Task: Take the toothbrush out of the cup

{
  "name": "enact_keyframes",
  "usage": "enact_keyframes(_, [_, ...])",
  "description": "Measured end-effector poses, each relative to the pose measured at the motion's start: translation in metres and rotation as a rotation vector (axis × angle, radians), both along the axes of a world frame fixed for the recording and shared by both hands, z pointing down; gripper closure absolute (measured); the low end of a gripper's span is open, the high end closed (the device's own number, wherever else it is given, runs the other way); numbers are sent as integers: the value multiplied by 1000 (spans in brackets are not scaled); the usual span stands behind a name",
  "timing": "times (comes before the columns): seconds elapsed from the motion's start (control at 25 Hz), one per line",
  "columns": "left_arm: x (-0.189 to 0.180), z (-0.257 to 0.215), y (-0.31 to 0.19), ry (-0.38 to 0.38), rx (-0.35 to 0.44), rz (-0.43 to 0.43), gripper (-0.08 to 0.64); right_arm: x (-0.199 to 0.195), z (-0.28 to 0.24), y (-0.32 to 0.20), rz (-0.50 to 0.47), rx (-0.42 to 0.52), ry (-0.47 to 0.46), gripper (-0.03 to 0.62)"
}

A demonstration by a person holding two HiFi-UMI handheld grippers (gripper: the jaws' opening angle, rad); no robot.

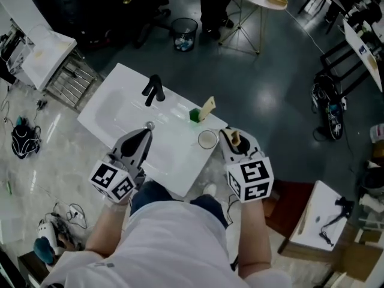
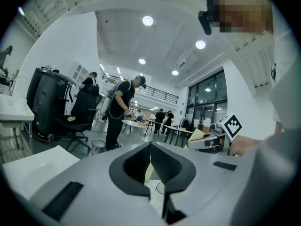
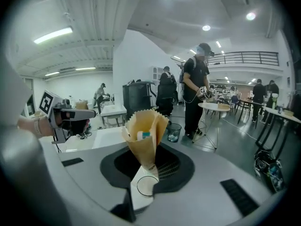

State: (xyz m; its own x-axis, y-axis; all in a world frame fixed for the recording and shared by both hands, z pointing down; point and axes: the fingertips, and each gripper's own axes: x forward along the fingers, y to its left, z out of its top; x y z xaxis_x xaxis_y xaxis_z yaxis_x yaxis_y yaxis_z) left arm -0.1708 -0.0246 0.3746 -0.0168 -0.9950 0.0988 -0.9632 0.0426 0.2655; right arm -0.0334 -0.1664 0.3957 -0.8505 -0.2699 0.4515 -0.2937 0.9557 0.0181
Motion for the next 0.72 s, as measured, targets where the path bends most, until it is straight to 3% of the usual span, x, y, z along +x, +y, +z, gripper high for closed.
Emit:
enact_keyframes(0.32, [-78,31,25,12,-14,158,542,-69,16,45,120,12,42,528])
enact_keyframes(0.72, [-115,41,41,-25,-67,386,541,-114,-1,95,301,-32,2,528])
